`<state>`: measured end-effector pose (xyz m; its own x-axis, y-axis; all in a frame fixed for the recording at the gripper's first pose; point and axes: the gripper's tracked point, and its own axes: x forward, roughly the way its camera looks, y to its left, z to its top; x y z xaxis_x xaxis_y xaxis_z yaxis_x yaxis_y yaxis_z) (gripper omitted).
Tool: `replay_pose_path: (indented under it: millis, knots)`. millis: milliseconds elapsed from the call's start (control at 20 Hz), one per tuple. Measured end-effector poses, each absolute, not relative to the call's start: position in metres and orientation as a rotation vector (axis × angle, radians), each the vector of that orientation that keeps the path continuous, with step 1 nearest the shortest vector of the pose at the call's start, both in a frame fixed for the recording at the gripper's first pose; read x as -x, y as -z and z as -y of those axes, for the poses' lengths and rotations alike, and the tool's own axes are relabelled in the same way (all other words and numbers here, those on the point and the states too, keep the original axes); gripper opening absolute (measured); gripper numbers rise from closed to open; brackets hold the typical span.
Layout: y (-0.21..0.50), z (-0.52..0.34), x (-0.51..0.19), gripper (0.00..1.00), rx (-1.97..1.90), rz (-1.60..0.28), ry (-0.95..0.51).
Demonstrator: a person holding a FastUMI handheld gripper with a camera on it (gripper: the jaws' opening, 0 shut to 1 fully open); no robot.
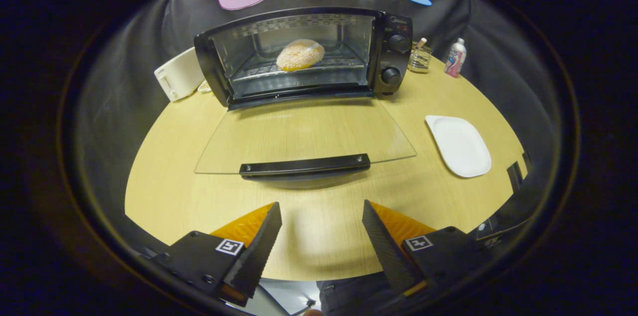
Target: Open the toaster oven, put the food inside, and close the toaster oven door.
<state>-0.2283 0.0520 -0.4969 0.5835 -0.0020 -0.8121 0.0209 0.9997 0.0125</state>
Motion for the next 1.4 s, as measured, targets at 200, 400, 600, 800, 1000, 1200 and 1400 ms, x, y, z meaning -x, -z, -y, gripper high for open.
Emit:
replay_pose_path:
  millis: [200,400,600,800,1000,1200,1400]
  knots:
    - [0.501,-0.053,0.221,1.0,-0.006,-0.953,0.007]
    - [0.501,-0.052,0.21,1.0,-0.011,-0.946,0.012]
    - [0.493,-0.052,0.194,1.0,-0.052,-0.916,0.025]
    - [0.49,-0.053,0.195,1.0,-0.038,-0.924,0.02]
    - [0.477,-0.053,0.191,1.0,-0.034,-0.901,0.01]
    - [0.46,-0.055,0.186,1.0,-0.026,-0.866,0.0]
    - [0.442,-0.056,0.178,1.0,-0.03,-0.829,-0.007]
